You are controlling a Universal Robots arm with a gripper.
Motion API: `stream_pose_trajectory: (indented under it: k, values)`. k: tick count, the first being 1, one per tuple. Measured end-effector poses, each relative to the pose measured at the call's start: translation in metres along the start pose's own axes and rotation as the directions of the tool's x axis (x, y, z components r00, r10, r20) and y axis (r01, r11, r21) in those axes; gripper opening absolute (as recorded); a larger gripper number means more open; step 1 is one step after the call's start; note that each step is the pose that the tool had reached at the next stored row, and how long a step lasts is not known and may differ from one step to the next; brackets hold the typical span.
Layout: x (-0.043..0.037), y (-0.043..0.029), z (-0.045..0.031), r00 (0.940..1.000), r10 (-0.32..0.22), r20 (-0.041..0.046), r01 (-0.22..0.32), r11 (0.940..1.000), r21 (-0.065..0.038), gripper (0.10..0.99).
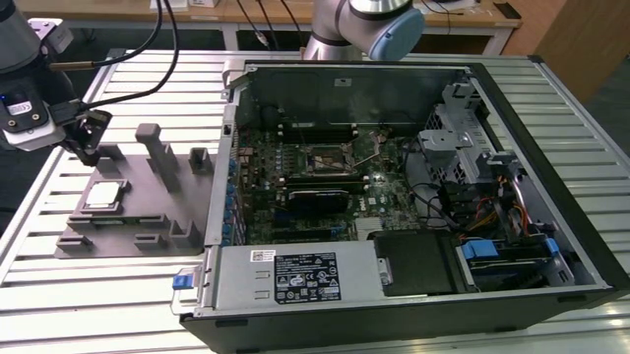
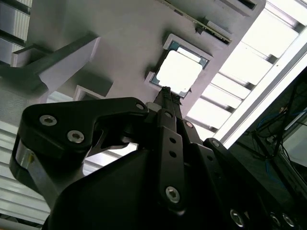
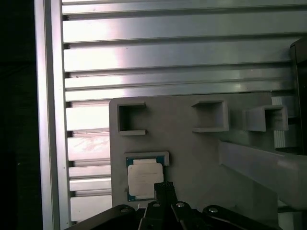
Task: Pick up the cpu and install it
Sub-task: 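Pick up the cpu and move it towards the insertion slot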
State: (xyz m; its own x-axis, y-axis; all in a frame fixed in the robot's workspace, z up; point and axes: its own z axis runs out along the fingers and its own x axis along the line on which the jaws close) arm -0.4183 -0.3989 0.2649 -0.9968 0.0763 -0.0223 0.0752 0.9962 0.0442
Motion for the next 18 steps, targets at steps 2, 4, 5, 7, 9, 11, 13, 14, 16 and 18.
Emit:
stream_pose_trajectory:
  k: [2, 4, 5, 7, 9, 11, 13, 14, 16, 18]
  values:
    - [0.0007, -0.0002, 0.0022, 1.0000, 0.000, 0.0001, 0.000, 1.0000, 0.000, 0.106]
    - [0.0015, -0.0003, 0.0043, 1.0000, 0.000, 0.0000, 0.000, 1.0000, 0.000, 0.106]
    - [0.0019, -0.0004, 0.0052, 1.0000, 0.000, 0.0000, 0.000, 1.0000, 0.000, 0.106]
    - [0.0028, -0.0006, 0.0069, 1.0000, 0.000, -0.0002, 0.000, 1.0000, 0.000, 0.106]
    - [0.0039, -0.0007, 0.0087, 1.0000, 0.000, 0.0000, 0.000, 1.0000, 0.000, 0.106]
    - [0.0052, -0.0009, 0.0105, 1.0000, 0.000, 0.0001, 0.000, 1.0000, 0.000, 0.106]
    - [0.0065, -0.0011, 0.0120, 1.0000, 0.000, -0.0001, 0.000, 1.0000, 0.000, 0.106]
    - [0.0072, -0.0012, 0.0128, 1.0000, 0.000, -0.0001, 0.000, 1.0000, 0.000, 0.106]
    - [0.0085, -0.0014, 0.0143, 1.0000, 0.000, -0.0001, 0.000, 1.0000, 0.000, 0.106]
    - [0.0098, -0.0016, 0.0158, 1.0000, 0.000, 0.0000, 0.000, 1.0000, 0.000, 0.106]
